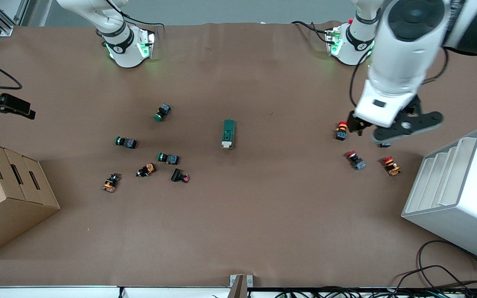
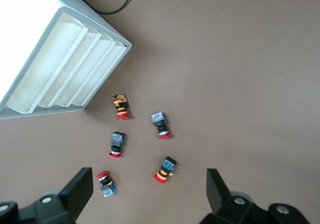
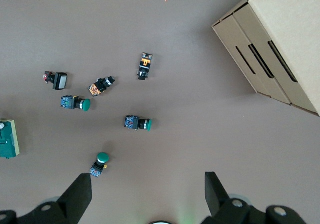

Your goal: Close load switch with both arms

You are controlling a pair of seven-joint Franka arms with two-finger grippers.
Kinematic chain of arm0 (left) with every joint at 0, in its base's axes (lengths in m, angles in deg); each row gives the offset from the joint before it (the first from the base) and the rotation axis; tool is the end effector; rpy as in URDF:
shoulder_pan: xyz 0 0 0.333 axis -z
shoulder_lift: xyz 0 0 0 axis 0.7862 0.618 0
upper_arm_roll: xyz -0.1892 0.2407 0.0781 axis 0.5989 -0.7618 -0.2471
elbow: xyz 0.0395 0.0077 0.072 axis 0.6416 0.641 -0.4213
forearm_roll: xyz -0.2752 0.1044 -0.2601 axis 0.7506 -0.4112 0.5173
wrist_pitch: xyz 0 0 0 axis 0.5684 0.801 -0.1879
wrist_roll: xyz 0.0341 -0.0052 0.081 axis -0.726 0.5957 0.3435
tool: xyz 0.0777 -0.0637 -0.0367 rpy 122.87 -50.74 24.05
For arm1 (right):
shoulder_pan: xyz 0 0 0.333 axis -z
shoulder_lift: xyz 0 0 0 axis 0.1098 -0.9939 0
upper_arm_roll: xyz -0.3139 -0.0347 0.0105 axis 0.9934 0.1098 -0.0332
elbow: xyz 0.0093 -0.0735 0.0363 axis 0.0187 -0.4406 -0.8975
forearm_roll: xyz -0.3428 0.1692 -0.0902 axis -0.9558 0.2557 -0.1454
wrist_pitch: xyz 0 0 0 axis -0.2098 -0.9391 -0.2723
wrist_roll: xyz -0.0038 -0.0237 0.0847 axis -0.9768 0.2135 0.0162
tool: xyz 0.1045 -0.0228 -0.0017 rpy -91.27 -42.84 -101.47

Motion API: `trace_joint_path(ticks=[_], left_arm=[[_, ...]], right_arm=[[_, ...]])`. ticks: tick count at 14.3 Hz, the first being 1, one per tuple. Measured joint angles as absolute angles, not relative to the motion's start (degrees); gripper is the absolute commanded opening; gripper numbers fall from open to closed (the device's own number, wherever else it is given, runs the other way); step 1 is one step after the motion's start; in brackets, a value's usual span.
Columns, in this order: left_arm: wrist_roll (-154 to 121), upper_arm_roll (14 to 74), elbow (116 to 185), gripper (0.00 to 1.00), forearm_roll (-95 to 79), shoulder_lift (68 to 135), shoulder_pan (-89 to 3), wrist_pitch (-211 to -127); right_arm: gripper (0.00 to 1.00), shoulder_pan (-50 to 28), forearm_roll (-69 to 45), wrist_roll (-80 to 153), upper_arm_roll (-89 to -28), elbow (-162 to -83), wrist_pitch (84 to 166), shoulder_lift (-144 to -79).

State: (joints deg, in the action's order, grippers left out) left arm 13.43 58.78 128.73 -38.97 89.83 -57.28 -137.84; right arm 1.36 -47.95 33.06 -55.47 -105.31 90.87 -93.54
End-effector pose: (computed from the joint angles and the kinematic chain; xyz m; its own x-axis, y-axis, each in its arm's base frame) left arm 0.5795 -0.2047 0.5939 0.9825 0.1646 0.0878 0.1815 -0.9519 -0.2467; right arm 0.5671 -0.0275 0.6261 0.9943 -0.0282 -0.1027 -0.0294 -0.9995 -0.0099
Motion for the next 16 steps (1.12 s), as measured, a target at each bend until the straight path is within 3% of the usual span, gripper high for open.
trace_joint_path(ticks=[4, 9, 16], left_arm=[[4.81, 57.96, 127.31, 1.0, -32.09, 89.3, -64.12, -137.84], [-8.17, 40.35, 128.48, 1.0, -19.6, 83.13, -58.71, -137.97], [-18.98, 30.93, 139.58, 1.0, -15.85, 74.01, -54.94, -138.25]], right_arm=[[1.0, 3.43, -49.03, 32.98, -57.91, -105.37, 90.73, -92.51], [1.0, 4.98, -48.97, 33.02, -58.33, -105.52, 89.48, -90.54], [1.0, 4.98, -48.97, 33.01, -58.82, -106.49, 91.51, -90.2]])
